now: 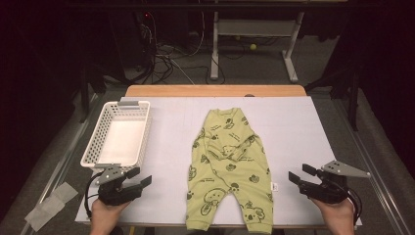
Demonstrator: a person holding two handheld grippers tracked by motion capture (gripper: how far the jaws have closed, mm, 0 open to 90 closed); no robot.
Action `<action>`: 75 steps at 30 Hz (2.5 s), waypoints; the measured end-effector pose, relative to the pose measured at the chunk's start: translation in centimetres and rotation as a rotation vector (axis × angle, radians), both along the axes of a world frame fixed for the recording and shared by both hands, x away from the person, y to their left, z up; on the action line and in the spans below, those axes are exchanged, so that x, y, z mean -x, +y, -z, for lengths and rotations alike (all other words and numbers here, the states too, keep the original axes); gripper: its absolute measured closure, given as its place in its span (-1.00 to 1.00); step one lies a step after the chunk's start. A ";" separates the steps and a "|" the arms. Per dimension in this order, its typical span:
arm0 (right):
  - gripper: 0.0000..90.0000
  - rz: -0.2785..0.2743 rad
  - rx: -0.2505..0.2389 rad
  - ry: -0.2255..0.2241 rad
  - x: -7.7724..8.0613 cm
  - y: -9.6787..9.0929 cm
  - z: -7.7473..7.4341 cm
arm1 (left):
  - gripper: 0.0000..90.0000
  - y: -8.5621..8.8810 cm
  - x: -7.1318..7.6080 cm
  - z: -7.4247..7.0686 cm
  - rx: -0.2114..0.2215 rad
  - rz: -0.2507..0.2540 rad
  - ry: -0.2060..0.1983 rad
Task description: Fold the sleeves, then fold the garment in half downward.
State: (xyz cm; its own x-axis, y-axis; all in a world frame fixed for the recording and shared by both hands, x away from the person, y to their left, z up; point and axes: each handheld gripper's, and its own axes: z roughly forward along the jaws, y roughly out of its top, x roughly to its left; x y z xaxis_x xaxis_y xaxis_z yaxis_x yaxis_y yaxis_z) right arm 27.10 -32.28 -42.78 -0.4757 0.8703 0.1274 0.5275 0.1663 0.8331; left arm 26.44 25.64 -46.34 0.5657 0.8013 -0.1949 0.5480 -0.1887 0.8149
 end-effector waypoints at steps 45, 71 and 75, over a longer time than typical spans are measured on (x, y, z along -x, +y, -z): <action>-0.33 0.006 -0.039 -0.097 1.4 -0.1 0.4 | -0.18 -2.1 -0.4 -2.3 0.016 0.052 -0.079; -0.27 -0.109 -0.082 -0.124 -3.2 4.5 -1.1 | -0.13 -9.1 -7.6 -4.7 0.006 0.137 -0.052; -0.24 -0.108 -0.081 -0.112 -3.8 4.8 -1.1 | -0.13 -9.7 -8.6 -4.7 0.016 0.132 -0.041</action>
State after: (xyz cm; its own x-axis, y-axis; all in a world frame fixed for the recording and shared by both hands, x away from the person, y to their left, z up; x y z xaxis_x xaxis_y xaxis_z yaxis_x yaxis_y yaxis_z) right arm 30.93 -27.48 -41.63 -0.5810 0.8025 0.1358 0.4129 0.1469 0.8989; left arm 35.03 15.91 -41.64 0.6735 0.7164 -0.1820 0.4858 -0.2434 0.8395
